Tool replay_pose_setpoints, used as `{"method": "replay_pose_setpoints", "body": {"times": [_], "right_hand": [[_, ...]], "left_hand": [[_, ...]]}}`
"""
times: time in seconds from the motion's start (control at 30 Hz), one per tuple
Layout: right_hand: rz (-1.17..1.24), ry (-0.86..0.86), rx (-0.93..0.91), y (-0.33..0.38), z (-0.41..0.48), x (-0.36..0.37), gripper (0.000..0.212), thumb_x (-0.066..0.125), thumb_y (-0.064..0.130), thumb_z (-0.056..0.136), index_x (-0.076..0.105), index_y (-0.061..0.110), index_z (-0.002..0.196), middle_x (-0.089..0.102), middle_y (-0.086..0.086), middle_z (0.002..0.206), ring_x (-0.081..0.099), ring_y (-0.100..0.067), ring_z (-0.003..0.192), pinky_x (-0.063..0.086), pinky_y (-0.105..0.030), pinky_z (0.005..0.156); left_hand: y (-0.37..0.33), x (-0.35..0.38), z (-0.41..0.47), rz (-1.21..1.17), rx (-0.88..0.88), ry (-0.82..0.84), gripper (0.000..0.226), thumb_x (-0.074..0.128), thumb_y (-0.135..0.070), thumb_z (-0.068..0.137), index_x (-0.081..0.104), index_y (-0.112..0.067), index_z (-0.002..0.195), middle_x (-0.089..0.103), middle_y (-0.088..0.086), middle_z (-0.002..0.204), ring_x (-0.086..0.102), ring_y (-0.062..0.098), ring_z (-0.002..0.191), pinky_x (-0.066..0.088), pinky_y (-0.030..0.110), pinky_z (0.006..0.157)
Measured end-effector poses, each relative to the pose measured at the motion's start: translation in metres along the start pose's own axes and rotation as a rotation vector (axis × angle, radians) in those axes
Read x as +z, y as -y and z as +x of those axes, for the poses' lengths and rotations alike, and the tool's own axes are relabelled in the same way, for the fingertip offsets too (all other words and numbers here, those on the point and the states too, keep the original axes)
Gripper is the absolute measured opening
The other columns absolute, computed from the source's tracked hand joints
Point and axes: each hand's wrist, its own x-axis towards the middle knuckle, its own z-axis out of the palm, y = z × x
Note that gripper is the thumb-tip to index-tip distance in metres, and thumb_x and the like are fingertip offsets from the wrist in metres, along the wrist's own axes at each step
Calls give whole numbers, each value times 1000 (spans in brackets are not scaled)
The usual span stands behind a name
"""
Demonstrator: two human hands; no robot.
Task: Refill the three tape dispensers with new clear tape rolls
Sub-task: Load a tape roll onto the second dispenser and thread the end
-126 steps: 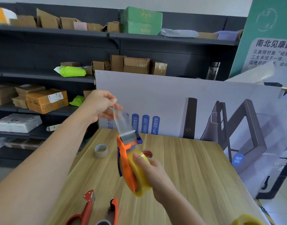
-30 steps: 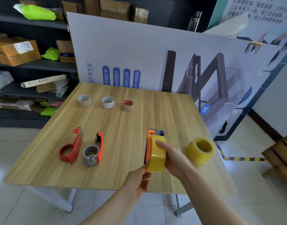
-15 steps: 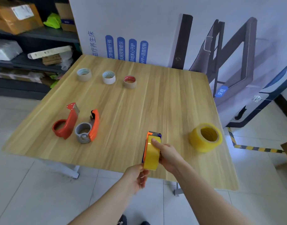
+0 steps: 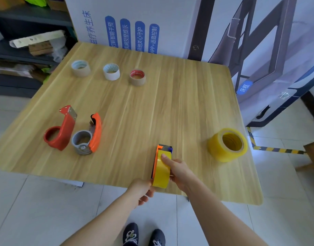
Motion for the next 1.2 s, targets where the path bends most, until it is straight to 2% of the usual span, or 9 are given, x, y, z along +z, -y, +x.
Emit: {"method": "replay_pose_setpoints", "body": {"times": [0.1, 0.17, 0.23, 0.4, 0.57, 0.73, 0.83, 0.97, 1.2], "right_hand": [[-36, -16, 8, 2, -4, 1, 31, 65, 41, 90, 63, 10, 95, 69, -10, 92, 65, -23, 81, 52, -31, 70], [-59, -40, 0, 2, -10, 1, 40, 66, 45, 88, 66, 7, 99, 68, -8, 84, 65, -21, 73, 50, -27, 61], [-92, -70, -25, 2, -14, 0, 44, 66, 48, 87, 69, 5, 99, 69, -5, 75, 66, -15, 61, 49, -23, 51], [-248, -191, -140, 1, -18, -4, 36, 57, 41, 93, 63, 11, 73, 57, -1, 64, 54, -13, 58, 44, -25, 57], [-407, -209, -212, 1, -18, -4, 37, 55, 41, 94, 59, 11, 73, 54, -4, 62, 52, -17, 58, 45, -32, 62], [-519, -222, -198, 5, -23, -4, 38, 49, 48, 96, 61, 16, 79, 62, -2, 71, 59, -16, 66, 51, -33, 67], [-718, -259, -254, 8, -30, -16, 36, 45, 54, 96, 63, 24, 92, 71, -1, 92, 65, -16, 82, 53, -33, 70], [-1084, -489, -322, 19, -38, -53, 39, 49, 51, 93, 64, 22, 115, 70, 1, 108, 63, -20, 97, 47, -28, 68], [-1242, -630, -277, 50, -42, -134, 29, 50, 38, 95, 66, 17, 107, 68, -5, 108, 63, -27, 101, 41, -29, 67]], "left_hand": [[-7, -12, -1, 22, 318, -245, 28, 52, -34, 85, 66, -14, 73, 61, -2, 66, 52, 20, 61, 39, 27, 59], [-14, -18, -9, -106, 512, -132, 31, 52, -55, 87, 68, -28, 86, 70, -12, 82, 64, 10, 78, 47, 26, 70], [-19, -16, -14, -73, 598, 56, 32, 61, -57, 80, 66, -35, 102, 72, -15, 97, 67, 4, 93, 51, 23, 79], [-25, -11, -15, 7, 611, 72, 13, 65, -21, 89, 65, -33, 93, 73, -5, 99, 68, 17, 96, 54, 39, 90], [-35, -15, -20, 195, 590, 53, 8, 59, -24, 92, 64, -30, 91, 71, -6, 99, 67, 9, 89, 51, 19, 72], [-50, -17, -27, 429, 566, 10, 19, 59, -30, 91, 63, -24, 108, 68, -4, 107, 63, 15, 97, 49, 26, 83], [-72, -18, -33, 712, 620, -104, 29, 62, -32, 84, 58, -25, 112, 64, -2, 115, 60, 19, 101, 49, 32, 86], [-105, 1, -41, 1050, 742, -261, 61, 57, -40, 87, 36, -19, 141, 40, 7, 144, 38, 27, 132, 39, 40, 104], [-160, 67, -55, 1368, 961, -331, 49, 54, -37, 91, 44, -16, 133, 45, 9, 135, 40, 28, 128, 38, 42, 99]]}}
